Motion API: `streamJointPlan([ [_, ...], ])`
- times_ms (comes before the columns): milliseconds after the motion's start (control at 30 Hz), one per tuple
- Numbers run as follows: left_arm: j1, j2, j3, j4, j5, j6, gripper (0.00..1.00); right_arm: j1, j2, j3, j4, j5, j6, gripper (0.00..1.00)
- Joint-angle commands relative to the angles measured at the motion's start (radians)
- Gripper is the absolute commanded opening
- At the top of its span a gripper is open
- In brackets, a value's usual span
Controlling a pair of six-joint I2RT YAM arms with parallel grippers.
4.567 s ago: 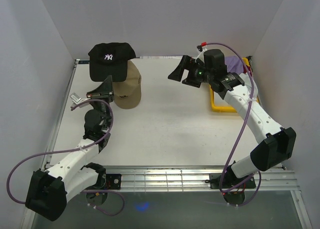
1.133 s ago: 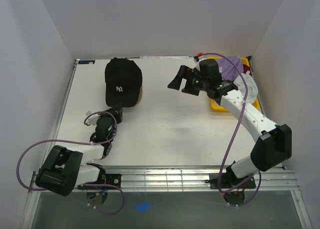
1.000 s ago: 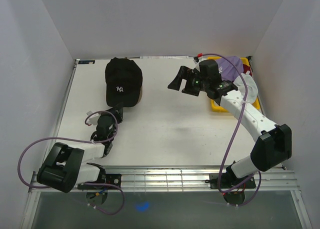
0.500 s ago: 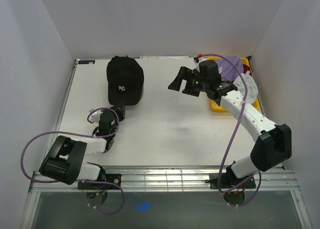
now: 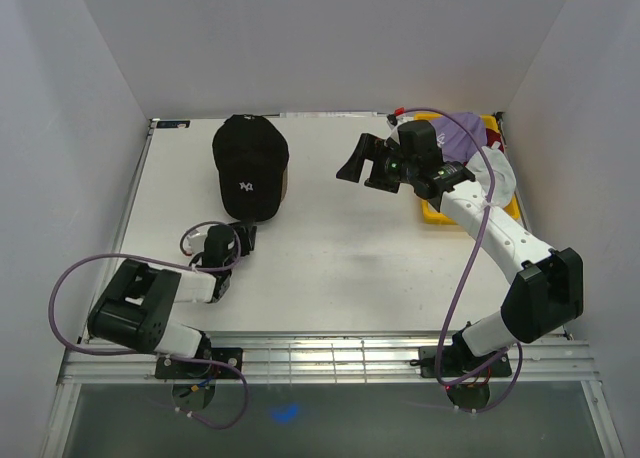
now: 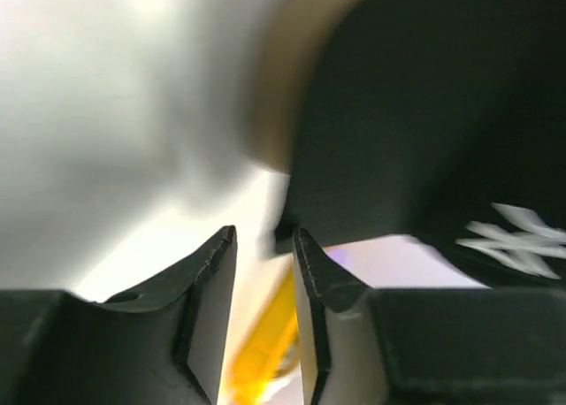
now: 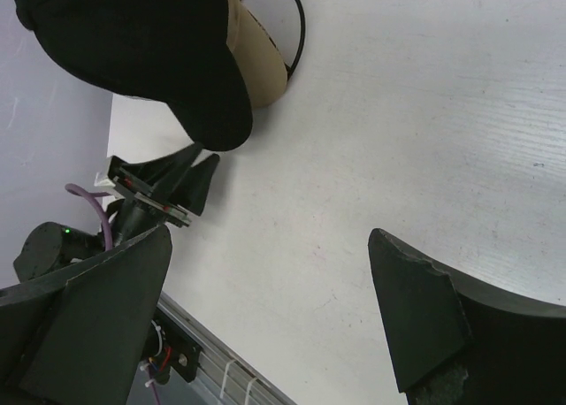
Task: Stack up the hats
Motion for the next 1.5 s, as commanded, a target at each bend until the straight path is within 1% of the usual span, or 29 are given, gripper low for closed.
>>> streamJointPlan([
  [0,-0.002,0.043,-0.029,-0.235,0.053,0.018,0.44,0.006,-0.028,-0.004,0.015,0.015,-0.015,0.97],
  [33,-0.002,0.047,-0.027,-0.233,0.061,0.016,0.45,0.006,-0.028,-0.004,0.014,0.016,-0.015,0.97],
  [67,-0.002,0.053,-0.024,-0.233,0.064,0.018,0.49,0.007,-0.028,-0.004,0.014,0.016,-0.017,0.97],
  [100,-0.002,0.055,-0.024,-0.233,0.066,0.018,0.51,0.006,-0.030,-0.004,0.014,0.018,-0.017,0.97],
  [233,-0.002,0.052,-0.023,-0.233,0.072,0.031,0.57,0.006,-0.030,-0.006,0.015,0.018,-0.017,0.97],
  [467,-0.002,-0.008,-0.026,-0.250,0.104,0.084,0.57,0.004,-0.025,-0.008,0.018,0.016,-0.018,0.97],
  [567,-0.002,-0.057,-0.024,-0.316,0.121,0.100,0.57,0.004,-0.025,-0.003,0.015,0.022,-0.018,0.97],
  [600,-0.002,-0.072,-0.023,-0.375,0.125,0.102,0.57,0.004,-0.025,-0.003,0.015,0.022,-0.020,0.97],
  [700,-0.002,-0.140,-0.030,-0.452,0.135,0.110,0.57,0.004,-0.026,-0.001,0.014,0.021,-0.020,0.97],
  [767,-0.002,-0.184,-0.026,-0.474,0.142,0.149,0.57,0.003,-0.034,0.002,0.011,0.019,-0.020,0.97],
  [900,-0.011,-0.246,0.043,-0.610,0.156,0.246,0.57,-0.020,-0.057,0.008,-0.006,0.013,-0.029,0.97],
  [1067,-0.055,-0.368,0.079,-0.663,0.153,0.327,0.56,-0.057,-0.111,0.028,-0.035,-0.016,-0.038,0.98],
  [1133,-0.075,-0.399,0.135,-0.676,0.153,0.387,0.56,-0.075,-0.131,0.040,-0.050,-0.022,-0.044,0.98],
  [1167,-0.112,-0.401,0.161,-0.680,0.141,0.407,0.56,-0.082,-0.152,0.045,-0.066,-0.022,-0.049,0.98],
  [1233,-0.157,-0.384,0.258,-0.680,0.118,0.468,0.57,-0.106,-0.175,0.054,-0.078,-0.027,-0.052,0.98],
  [1267,-0.208,-0.370,0.295,-0.680,0.106,0.488,0.58,-0.117,-0.197,0.055,-0.093,-0.034,-0.052,0.98],
  [1300,-0.235,-0.352,0.378,-0.680,0.081,0.511,0.59,-0.138,-0.207,0.064,-0.103,-0.040,-0.054,0.98],
  [1333,-0.259,-0.300,0.423,-0.680,0.070,0.562,0.60,-0.147,-0.218,0.071,-0.112,-0.047,-0.054,0.98],
  [1367,-0.296,-0.268,0.463,-0.677,0.067,0.582,0.61,-0.158,-0.241,0.080,-0.121,-0.050,-0.054,0.98],
  [1400,-0.307,-0.234,0.502,-0.655,0.084,0.596,0.61,-0.175,-0.253,0.098,-0.141,-0.050,-0.054,0.98],
  [1433,-0.313,-0.161,0.555,-0.622,0.102,0.623,0.63,-0.183,-0.267,0.109,-0.152,-0.047,-0.054,0.98],
  [1467,-0.321,-0.119,0.578,-0.536,0.128,0.637,0.63,-0.189,-0.292,0.120,-0.162,-0.030,-0.054,0.98],
])
